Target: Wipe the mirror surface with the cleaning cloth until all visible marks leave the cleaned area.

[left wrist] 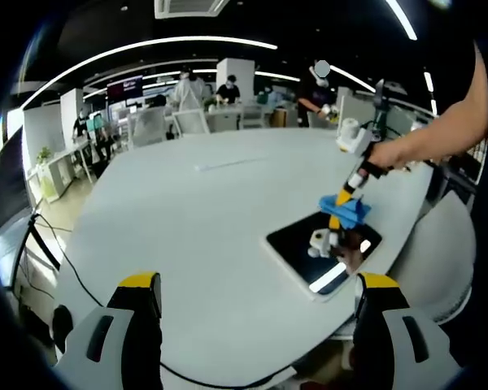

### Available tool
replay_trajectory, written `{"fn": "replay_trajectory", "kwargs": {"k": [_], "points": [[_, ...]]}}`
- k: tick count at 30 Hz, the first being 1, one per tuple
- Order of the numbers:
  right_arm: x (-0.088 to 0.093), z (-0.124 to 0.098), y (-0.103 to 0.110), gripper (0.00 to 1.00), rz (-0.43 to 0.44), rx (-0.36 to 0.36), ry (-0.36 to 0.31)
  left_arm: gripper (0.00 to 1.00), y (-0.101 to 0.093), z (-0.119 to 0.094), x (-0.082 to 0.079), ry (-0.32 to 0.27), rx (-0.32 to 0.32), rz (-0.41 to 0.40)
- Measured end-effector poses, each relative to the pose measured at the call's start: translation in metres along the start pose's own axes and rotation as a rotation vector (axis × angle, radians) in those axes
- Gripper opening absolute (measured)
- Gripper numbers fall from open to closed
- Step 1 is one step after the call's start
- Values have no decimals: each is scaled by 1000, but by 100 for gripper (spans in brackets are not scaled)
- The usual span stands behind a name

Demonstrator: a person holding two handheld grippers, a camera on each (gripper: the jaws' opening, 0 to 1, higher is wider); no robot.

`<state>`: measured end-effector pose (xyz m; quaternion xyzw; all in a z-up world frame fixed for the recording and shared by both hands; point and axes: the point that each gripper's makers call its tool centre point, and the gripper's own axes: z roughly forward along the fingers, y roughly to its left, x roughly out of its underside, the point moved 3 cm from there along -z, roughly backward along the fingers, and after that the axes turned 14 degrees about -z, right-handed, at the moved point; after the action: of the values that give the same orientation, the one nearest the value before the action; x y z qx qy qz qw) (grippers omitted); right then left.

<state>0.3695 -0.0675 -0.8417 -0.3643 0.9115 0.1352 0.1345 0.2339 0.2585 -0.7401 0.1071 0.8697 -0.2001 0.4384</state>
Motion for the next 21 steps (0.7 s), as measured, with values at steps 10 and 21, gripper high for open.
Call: {"fn": "replay_trajectory", "kwargs": {"k": [10, 21], "points": [[2, 0, 1, 0, -1, 5, -30, 99, -6, 3, -3, -5, 3, 1], [17, -20, -16, 0, 58, 10, -64, 99, -10, 0, -4, -12, 1, 10]]}}
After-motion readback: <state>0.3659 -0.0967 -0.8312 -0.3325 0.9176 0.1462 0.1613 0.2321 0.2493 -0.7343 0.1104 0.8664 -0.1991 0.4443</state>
